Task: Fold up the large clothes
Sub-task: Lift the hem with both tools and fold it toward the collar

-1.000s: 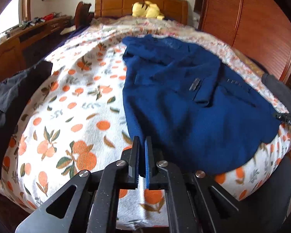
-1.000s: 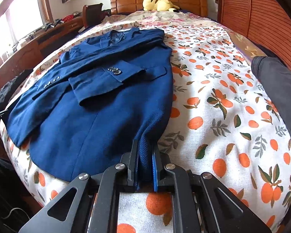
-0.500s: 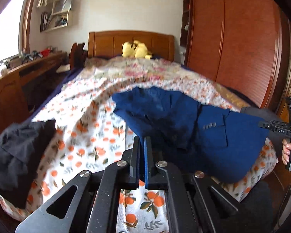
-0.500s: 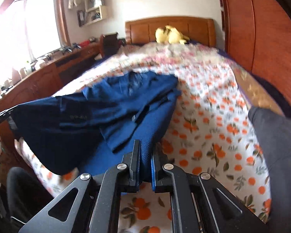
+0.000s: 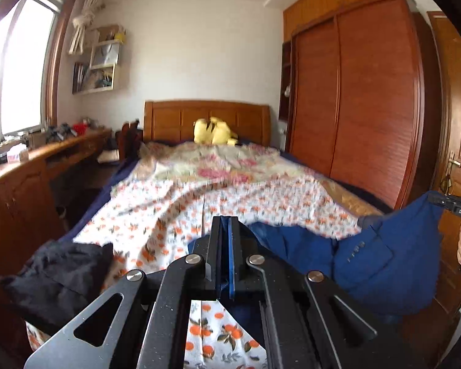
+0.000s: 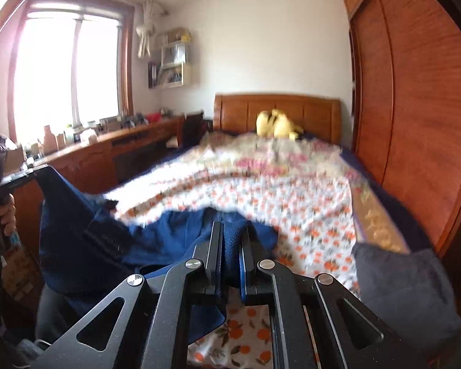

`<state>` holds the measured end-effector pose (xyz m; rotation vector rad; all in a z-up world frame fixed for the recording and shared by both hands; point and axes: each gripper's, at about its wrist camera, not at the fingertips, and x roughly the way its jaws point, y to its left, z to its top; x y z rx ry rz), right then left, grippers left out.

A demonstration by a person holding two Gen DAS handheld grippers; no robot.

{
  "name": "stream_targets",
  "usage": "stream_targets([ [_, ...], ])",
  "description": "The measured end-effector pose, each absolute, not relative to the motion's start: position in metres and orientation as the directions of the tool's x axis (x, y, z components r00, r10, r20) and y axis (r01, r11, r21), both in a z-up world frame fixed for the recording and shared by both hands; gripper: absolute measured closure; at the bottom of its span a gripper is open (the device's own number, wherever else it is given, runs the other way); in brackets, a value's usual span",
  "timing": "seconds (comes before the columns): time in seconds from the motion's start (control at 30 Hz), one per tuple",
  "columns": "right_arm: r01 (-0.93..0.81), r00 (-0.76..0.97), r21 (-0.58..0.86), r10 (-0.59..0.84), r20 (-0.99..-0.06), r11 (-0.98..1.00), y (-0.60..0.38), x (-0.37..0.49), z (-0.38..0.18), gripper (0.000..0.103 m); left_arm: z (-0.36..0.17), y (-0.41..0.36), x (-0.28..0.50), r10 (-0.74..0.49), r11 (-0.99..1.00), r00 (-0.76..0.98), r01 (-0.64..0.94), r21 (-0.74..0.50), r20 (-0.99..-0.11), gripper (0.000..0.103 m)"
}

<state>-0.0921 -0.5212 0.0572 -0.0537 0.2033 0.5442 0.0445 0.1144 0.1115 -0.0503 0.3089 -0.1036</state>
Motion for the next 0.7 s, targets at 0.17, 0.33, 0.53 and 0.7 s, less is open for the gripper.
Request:
stream_targets([
  [0.17, -0.504, 0.852, -0.024, 0.492, -0.178, 0.863, -0.528, -0.103, 0.061, 0.095, 0.127, 0.112, 0.057, -0.077, 0.997, 0.959, 0.07, -0.034, -0.272, 0.1],
  [0.33, -0.481, 0.851, -0.054, 0.451, -0.269, 0.875, -0.503, -0.06, 0.02, 0.095, 0.094, 0.115, 0.106, -0.04, 0.999, 0.941, 0.032, -0.029, -0.336, 0.1],
  [0.53, -0.502, 0.807, -0.017, 0.461, -0.369, 0.865, -0.481, 0.002, -0.039, 0.095, 0.034, 0.125, 0.159, -0.026, 0.998, 0.906, 0.0, -0.061, -0.422, 0.1],
  [0.7, -0.484, 0.801, -0.01, 0.438, -0.407, 0.875, -0.459, 0.06, -0.067, 0.095, 0.003, 0.129, 0.194, -0.013, 0.997, 0.897, -0.023, -0.076, -0.442, 0.1],
])
